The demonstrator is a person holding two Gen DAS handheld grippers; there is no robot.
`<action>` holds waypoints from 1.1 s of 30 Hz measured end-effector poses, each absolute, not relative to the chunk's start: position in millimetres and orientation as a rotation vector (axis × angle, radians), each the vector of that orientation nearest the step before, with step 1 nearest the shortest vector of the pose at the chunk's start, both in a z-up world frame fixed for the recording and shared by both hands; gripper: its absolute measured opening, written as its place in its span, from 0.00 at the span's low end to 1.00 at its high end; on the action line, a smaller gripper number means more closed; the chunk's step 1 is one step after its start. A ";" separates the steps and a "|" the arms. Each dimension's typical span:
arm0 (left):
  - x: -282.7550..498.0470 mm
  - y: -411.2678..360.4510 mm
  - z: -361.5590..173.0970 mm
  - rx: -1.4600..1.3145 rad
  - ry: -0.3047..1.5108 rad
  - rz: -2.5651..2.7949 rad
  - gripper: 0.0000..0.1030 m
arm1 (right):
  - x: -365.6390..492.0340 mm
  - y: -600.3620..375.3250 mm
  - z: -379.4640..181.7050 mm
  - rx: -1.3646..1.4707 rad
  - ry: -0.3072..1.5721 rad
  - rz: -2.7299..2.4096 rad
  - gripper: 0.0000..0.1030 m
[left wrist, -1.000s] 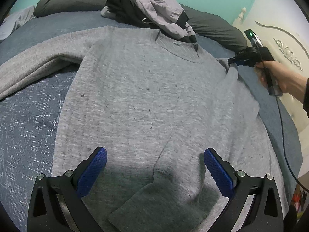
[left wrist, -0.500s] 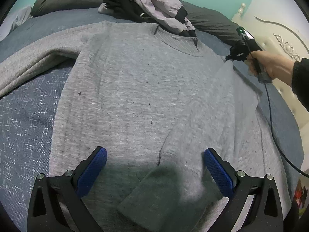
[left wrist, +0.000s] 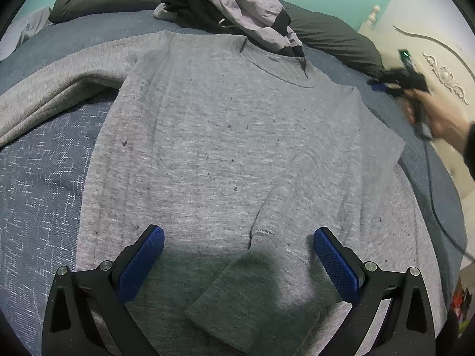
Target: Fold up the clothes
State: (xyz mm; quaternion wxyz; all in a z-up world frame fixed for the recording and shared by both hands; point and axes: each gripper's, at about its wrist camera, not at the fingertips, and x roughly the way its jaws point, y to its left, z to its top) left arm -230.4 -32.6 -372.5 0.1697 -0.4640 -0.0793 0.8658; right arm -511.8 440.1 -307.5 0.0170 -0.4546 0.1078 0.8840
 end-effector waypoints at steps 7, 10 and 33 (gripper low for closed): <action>-223.8 -41.6 -357.2 -1.278 -0.240 2.492 1.00 | -411.4 451.9 -329.7 -1.548 0.443 2.822 0.31; -220.7 -46.3 -351.8 -1.263 -0.246 2.505 1.00 | -373.2 453.1 -338.3 -1.540 0.607 2.842 0.31; -220.0 -58.7 -351.5 -1.284 -0.236 2.516 1.00 | -324.1 436.1 -355.7 -1.388 0.689 2.765 0.14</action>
